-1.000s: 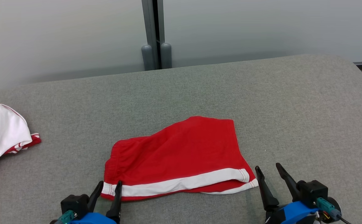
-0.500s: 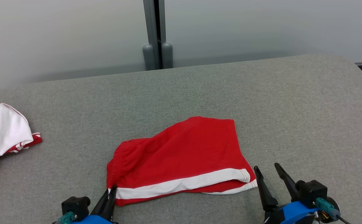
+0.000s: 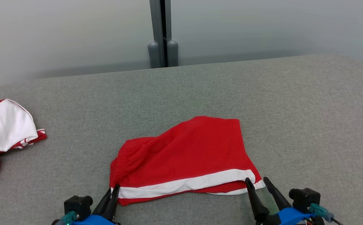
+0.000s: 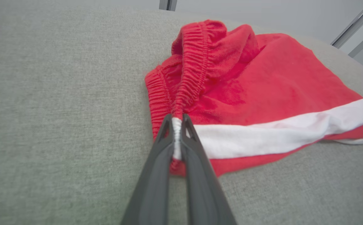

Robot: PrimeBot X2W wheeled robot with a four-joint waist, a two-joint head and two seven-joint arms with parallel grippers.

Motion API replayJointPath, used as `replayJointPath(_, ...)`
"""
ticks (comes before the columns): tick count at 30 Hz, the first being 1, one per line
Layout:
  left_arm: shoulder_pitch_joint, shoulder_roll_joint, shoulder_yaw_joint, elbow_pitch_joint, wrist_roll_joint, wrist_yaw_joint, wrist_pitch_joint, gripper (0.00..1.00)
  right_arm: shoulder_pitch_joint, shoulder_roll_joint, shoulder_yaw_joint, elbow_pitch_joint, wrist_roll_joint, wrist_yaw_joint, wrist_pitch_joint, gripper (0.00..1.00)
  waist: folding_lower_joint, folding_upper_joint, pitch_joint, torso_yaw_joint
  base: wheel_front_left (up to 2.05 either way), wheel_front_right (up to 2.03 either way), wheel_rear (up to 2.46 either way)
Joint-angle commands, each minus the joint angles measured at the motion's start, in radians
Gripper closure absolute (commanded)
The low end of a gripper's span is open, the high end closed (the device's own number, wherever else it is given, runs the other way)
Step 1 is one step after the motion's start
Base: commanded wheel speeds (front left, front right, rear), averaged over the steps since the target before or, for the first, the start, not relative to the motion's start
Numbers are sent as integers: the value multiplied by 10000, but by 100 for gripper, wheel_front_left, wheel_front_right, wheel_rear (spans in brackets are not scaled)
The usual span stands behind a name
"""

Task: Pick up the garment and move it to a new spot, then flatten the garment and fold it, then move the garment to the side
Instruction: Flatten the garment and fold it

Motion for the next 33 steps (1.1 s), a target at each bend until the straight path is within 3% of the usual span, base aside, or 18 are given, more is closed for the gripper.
replayJointPath(1,-116,9,-37,-24,39,-26,-29,100,-160,-36,25,142,313,5,-6,0,0,0,39,47,0,0,0)
replayJointPath(5,-141,28,-109,-37,60,-24,-27,100,-529,-42,270,636,918,5,-8,12,0,0,136,185,0,0,0)
replayJointPath(16,-193,154,-88,-149,51,-23,-27,100,-971,-38,403,1254,1654,5,-6,32,0,0,370,295,0,0,0)
replayJointPath(19,-244,164,-96,-162,48,-23,-27,100,-1079,-38,467,1295,1657,5,-6,54,0,0,470,301,0,0,0)
replayJointPath(21,-284,179,-132,-178,47,-23,-27,100,-1125,-38,505,1294,1622,5,-6,62,0,0,524,312,0,0,0)
replayJointPath(24,-339,190,-147,-171,26,-23,-27,100,-1146,-39,527,1288,1562,5,-6,100,0,0,570,323,0,0,0)
replayJointPath(33,-415,101,252,-607,169,-23,-29,100,-957,-36,42,503,1123,5,-6,100,0,0,398,294,0,0,0)
